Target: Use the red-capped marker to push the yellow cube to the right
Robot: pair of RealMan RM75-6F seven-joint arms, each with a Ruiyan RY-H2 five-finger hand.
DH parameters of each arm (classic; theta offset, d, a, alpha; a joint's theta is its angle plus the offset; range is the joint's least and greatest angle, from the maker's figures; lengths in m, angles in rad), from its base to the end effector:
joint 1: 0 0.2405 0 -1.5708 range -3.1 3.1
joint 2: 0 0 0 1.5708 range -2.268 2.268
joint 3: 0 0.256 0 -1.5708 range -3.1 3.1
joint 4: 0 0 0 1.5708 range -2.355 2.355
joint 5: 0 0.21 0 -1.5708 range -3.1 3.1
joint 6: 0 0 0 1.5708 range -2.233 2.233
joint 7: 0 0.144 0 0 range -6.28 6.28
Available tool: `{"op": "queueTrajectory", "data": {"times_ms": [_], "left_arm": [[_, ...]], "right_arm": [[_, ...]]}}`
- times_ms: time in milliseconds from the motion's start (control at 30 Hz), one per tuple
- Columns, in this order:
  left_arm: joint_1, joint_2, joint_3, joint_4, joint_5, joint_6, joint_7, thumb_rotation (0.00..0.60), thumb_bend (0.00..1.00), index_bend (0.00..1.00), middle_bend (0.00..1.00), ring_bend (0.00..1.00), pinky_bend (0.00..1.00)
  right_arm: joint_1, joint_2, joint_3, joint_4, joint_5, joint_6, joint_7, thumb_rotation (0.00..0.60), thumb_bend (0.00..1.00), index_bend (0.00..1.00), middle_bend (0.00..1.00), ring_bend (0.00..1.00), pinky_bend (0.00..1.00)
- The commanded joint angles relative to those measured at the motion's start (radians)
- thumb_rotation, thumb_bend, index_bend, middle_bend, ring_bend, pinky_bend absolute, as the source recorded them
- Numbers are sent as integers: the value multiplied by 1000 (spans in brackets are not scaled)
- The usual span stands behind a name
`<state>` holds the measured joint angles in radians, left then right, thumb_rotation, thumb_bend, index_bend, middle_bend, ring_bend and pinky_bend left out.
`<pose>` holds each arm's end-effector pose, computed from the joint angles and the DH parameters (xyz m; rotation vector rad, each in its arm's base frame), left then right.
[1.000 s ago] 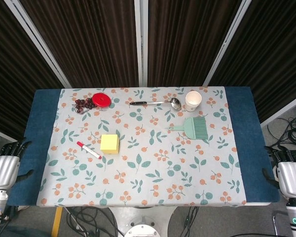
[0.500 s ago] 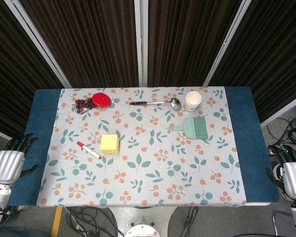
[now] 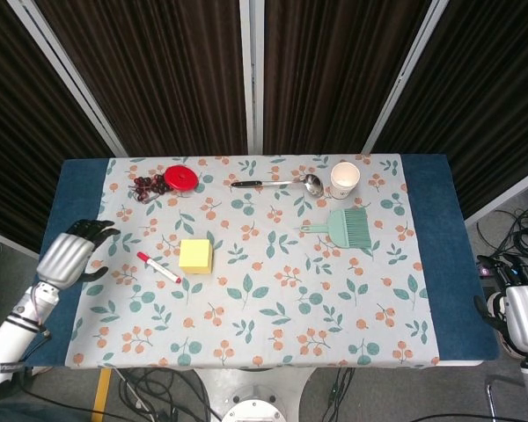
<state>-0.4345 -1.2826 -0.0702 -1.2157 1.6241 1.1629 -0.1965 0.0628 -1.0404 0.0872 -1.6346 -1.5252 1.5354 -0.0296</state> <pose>-0.2974 0.3027 0.1048 -1.7916 -0.8038 -0.9070 -0.3059 -0.1815 0.1924 1.3719 -0.7741 0.8978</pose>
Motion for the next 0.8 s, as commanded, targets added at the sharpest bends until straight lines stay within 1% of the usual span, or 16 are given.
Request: {"op": "queueTrajectory", "data": {"times_ms": [33,233,433,567,800], "left_arm": [[-63,-59,18,79,26,-64,-51,600,283,295,288,194,194],[-140,-152,53,206,51,-146,-106,600,286,301,293,194,195],[-179,-222,88,294,66,-180,-134,600,287,317,313,194,196],[-194,-255,107,334,69,-191,-150,600,288,342,334,194,196],[-216,-305,124,386,68,-196,-171,600,290,374,363,199,198]], "right_arm": [[0,0,-1,-1,2,-2,-1,600,217,209,312,144,262],[0,0,-3,-4,7,-9,-6,600,217,209,312,144,262],[-1,1,-4,-5,18,-15,-8,600,216,209,311,144,262],[-2,-1,-5,-2,20,-17,-5,600,217,209,312,143,262],[1,-3,-6,-1,25,-26,-5,600,217,209,312,144,262]]}}
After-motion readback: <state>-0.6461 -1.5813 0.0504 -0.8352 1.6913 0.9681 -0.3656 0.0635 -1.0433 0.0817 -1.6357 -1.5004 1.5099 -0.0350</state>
